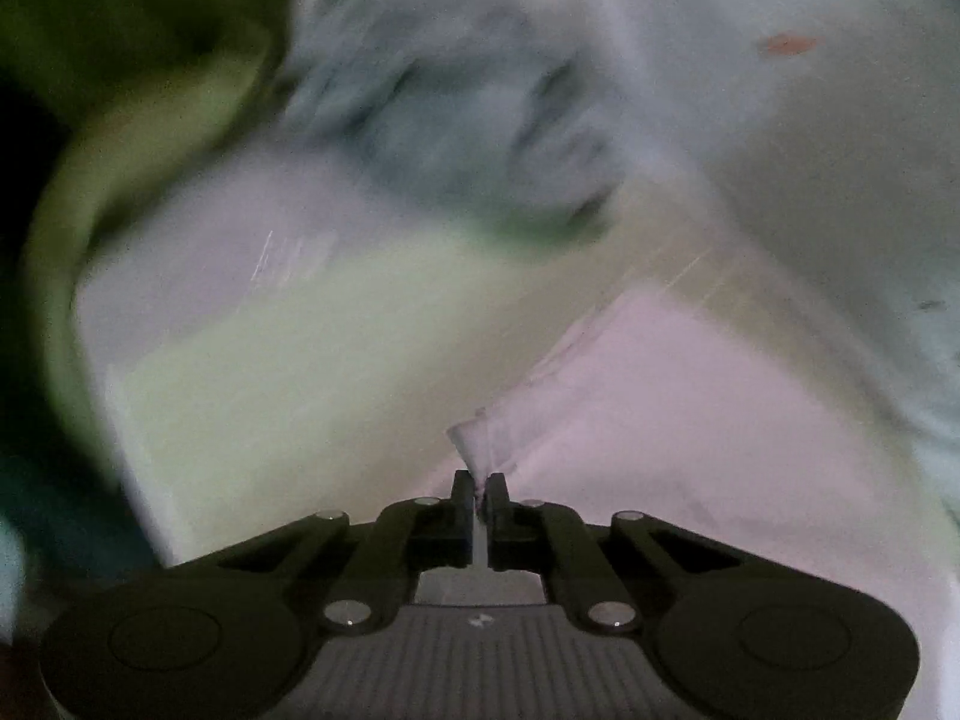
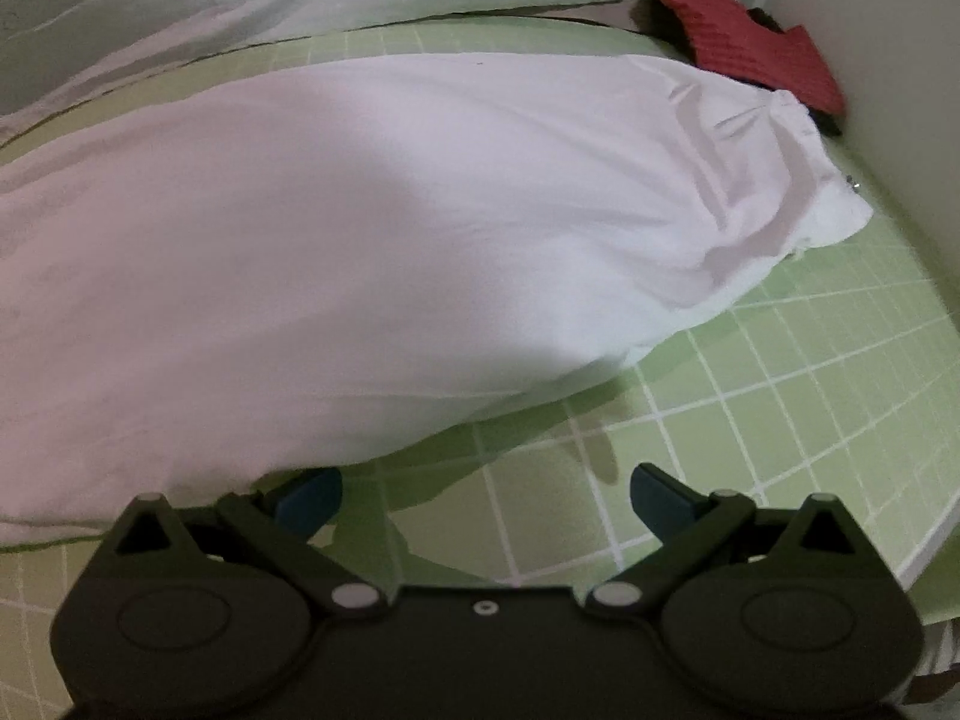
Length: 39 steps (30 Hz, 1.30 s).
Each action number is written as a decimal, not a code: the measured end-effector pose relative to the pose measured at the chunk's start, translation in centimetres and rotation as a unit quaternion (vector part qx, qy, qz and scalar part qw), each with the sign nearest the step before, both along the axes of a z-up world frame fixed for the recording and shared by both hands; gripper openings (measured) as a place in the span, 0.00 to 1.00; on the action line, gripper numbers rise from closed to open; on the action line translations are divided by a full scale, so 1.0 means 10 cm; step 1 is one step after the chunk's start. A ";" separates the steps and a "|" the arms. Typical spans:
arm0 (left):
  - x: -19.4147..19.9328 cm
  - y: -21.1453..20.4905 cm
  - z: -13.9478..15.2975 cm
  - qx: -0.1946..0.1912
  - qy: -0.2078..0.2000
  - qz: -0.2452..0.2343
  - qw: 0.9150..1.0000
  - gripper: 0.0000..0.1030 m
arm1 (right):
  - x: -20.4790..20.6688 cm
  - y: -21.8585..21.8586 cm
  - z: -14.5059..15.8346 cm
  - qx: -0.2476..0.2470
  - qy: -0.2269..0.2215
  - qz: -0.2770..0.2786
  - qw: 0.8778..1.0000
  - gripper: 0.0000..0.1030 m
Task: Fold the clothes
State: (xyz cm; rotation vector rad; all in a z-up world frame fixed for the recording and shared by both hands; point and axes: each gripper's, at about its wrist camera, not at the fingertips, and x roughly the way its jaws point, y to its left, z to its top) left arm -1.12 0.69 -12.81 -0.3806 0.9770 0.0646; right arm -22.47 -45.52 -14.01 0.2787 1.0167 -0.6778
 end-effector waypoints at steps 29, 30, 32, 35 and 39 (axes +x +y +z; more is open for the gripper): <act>0.13 0.05 -0.02 -0.014 0.008 0.009 1.000 0.07 | -0.45 -0.53 0.27 0.221 -0.254 -0.180 0.924 0.80; 0.14 0.05 -0.02 -0.014 0.008 0.006 1.000 0.07 | -0.47 -0.54 0.26 0.233 -0.261 -0.189 0.917 0.80; 0.16 0.06 -0.03 -0.015 0.008 0.001 1.000 0.07 | -0.49 -0.52 0.25 0.244 -0.265 -0.205 0.910 0.80; 0.18 0.07 -0.04 -0.016 0.011 -0.002 1.000 0.07 | -0.50 -0.47 0.24 0.248 -0.263 -0.224 0.905 0.80; 0.20 0.06 -0.09 -0.013 0.019 -0.007 1.000 0.07 | -0.55 -0.42 0.25 0.254 -0.265 -0.246 0.897 0.79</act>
